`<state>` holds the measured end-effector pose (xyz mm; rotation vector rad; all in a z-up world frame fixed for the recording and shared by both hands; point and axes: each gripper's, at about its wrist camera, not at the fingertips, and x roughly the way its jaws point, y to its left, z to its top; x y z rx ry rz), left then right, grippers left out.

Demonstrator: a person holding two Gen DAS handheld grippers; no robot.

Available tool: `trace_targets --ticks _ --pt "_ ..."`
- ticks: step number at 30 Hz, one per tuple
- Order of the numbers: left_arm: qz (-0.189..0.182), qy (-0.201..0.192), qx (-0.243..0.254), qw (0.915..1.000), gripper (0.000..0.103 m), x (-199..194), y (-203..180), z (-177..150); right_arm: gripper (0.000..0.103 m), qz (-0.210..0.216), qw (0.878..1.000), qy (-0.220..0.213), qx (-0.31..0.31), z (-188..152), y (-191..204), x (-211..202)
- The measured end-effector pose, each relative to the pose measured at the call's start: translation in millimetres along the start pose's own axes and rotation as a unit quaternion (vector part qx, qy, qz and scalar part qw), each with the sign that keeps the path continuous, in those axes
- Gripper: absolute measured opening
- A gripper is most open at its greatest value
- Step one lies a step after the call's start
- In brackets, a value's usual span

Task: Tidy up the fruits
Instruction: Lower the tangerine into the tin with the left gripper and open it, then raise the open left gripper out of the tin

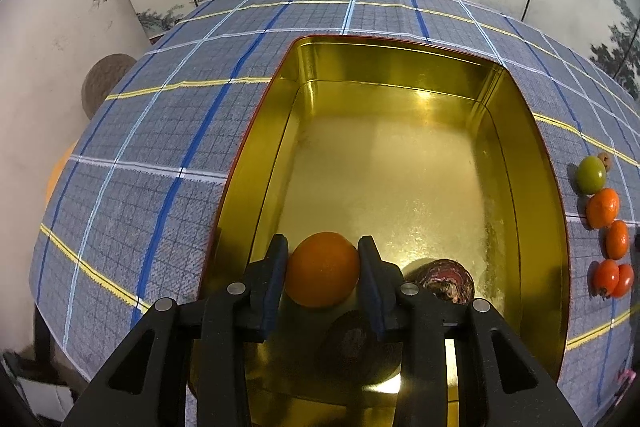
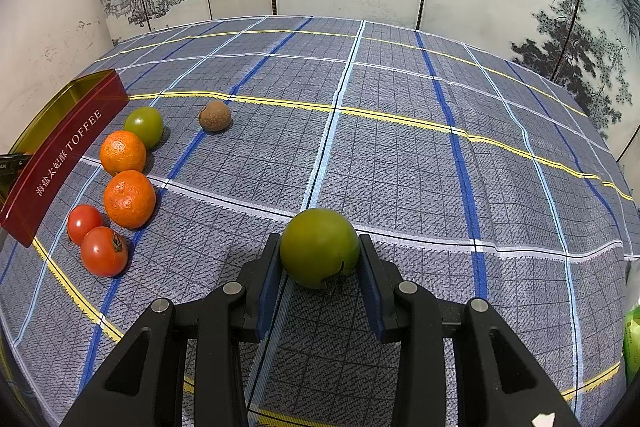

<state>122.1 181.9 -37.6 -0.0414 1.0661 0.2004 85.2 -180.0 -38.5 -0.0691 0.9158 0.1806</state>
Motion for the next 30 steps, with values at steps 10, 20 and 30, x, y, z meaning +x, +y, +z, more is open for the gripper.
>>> trace_targets --ticks 10,20,30 --pt "-0.02 -0.029 -0.001 0.9994 0.042 -25.6 -4.7 -6.2 0.034 0.0 1.0 0.0 0.0 -0.2 -0.4 0.1" --pt "-0.039 -0.046 -0.026 0.9978 0.053 -48.9 -0.8 -22.5 0.034 0.005 1.0 -0.001 0.005 -0.5 -3.1 0.8" --pt "-0.031 -0.073 -0.038 0.9962 0.06 -70.6 6.3 -40.3 0.033 0.001 1.0 -0.001 0.002 -0.7 -2.7 0.6"
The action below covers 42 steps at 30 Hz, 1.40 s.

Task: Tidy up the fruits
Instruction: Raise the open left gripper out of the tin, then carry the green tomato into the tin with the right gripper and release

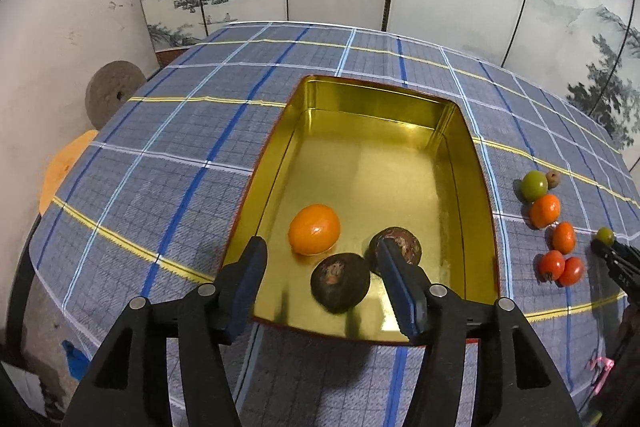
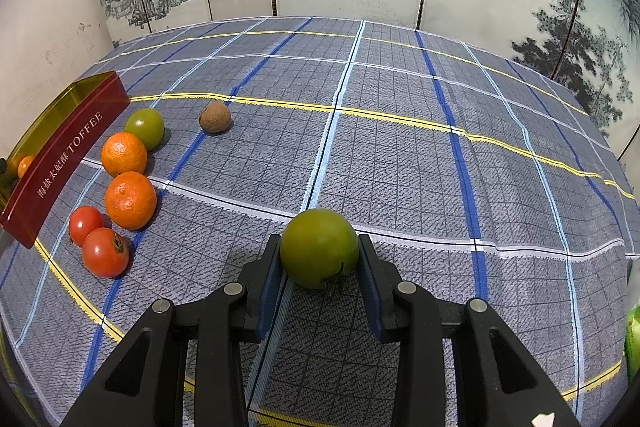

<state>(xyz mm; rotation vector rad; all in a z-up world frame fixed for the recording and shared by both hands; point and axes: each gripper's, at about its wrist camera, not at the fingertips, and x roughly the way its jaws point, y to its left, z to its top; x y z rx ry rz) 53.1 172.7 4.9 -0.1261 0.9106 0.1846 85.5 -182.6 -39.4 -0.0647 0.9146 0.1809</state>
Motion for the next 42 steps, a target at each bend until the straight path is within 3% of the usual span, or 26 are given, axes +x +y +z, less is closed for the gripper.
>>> trace_targets --ticks 8,14,23,30,42 --pt "0.01 -0.009 -0.013 0.9998 0.06 -8.3 9.2 -10.2 0.033 -0.011 1.0 0.0 0.007 4.5 1.3 -2.8" --pt "0.016 -0.011 -0.023 0.9995 0.064 -12.9 16.9 -18.6 0.033 0.008 1.0 -0.025 -0.004 22.9 21.0 -24.0" --pt "0.019 -0.024 -0.013 0.9994 0.068 -27.3 18.5 -25.9 0.033 0.099 0.99 -0.051 -0.09 47.3 112.3 -56.0" --pt "0.032 -0.029 -0.031 0.9986 0.068 -35.7 33.2 -29.6 0.033 0.175 0.973 -0.043 -0.147 54.5 191.6 -58.8" --pt "0.07 -0.025 -0.057 0.9956 0.068 -38.9 60.0 -43.1 0.033 0.2 0.957 -0.013 -0.208 50.6 275.7 -32.7"
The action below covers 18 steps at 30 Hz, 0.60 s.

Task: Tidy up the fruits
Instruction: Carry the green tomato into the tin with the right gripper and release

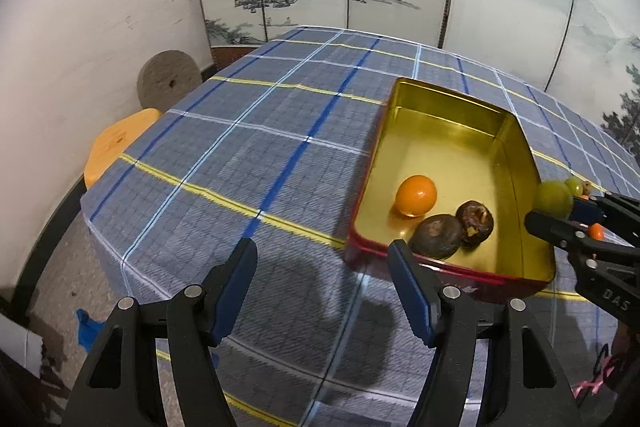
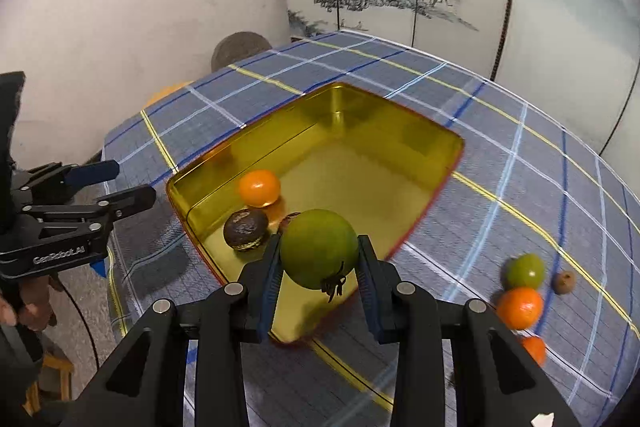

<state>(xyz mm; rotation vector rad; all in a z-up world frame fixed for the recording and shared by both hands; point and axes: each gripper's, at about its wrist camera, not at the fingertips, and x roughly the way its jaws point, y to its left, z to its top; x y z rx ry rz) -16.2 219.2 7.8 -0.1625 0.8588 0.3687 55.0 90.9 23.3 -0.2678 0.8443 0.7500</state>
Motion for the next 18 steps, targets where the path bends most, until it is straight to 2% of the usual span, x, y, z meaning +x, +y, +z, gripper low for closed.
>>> trace_targets --ticks 5,18 --pt "0.007 0.007 -0.007 0.9999 0.068 3.4 6.6 -4.8 0.033 -0.004 1.0 0.017 -0.006 2.6 6.4 18.4" --pt "0.01 0.018 -0.017 0.9996 0.068 9.3 15.2 -10.9 0.033 -0.017 0.999 0.038 -0.02 -0.3 13.3 36.2"
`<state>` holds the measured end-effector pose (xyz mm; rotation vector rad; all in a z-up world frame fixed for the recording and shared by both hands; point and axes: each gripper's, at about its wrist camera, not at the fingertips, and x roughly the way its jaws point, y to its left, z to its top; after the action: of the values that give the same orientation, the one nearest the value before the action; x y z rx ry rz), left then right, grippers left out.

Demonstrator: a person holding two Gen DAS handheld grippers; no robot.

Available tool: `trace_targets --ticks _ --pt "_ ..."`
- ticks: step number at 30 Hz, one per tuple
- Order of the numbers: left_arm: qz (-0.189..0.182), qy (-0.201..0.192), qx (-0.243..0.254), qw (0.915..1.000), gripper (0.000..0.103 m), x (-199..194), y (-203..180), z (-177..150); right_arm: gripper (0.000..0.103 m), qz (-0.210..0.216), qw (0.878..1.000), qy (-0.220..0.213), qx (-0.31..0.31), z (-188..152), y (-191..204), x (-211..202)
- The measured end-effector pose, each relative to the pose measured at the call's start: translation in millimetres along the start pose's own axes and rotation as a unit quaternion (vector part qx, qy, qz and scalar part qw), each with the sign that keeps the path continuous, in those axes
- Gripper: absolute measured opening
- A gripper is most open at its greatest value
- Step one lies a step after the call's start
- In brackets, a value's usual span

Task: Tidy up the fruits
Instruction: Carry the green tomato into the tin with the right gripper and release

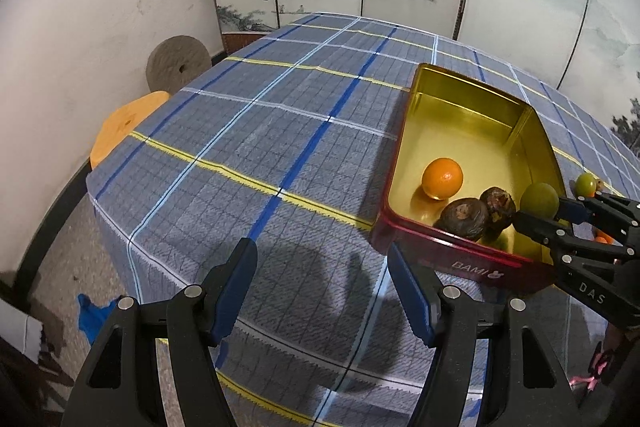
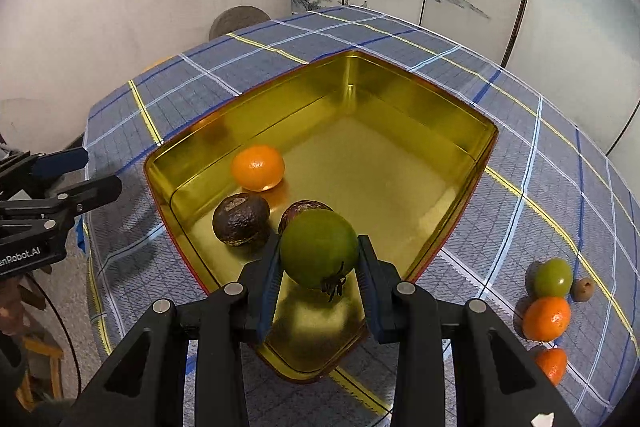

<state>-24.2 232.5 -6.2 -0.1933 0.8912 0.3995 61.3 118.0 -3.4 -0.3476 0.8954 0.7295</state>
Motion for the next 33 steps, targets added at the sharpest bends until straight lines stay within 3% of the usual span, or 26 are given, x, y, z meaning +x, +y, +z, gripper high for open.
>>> trace_targets --ticks 27,33 --pt "-0.013 0.003 0.009 0.9999 0.068 -3.3 -0.9 -12.8 0.034 -0.01 1.0 -0.003 -0.004 -0.4 2.0 2.7" --pt "-0.024 -0.004 0.017 0.9996 0.068 -9.1 -9.9 -10.4 0.034 -0.002 0.999 -0.034 0.013 -4.9 -4.2 -22.5"
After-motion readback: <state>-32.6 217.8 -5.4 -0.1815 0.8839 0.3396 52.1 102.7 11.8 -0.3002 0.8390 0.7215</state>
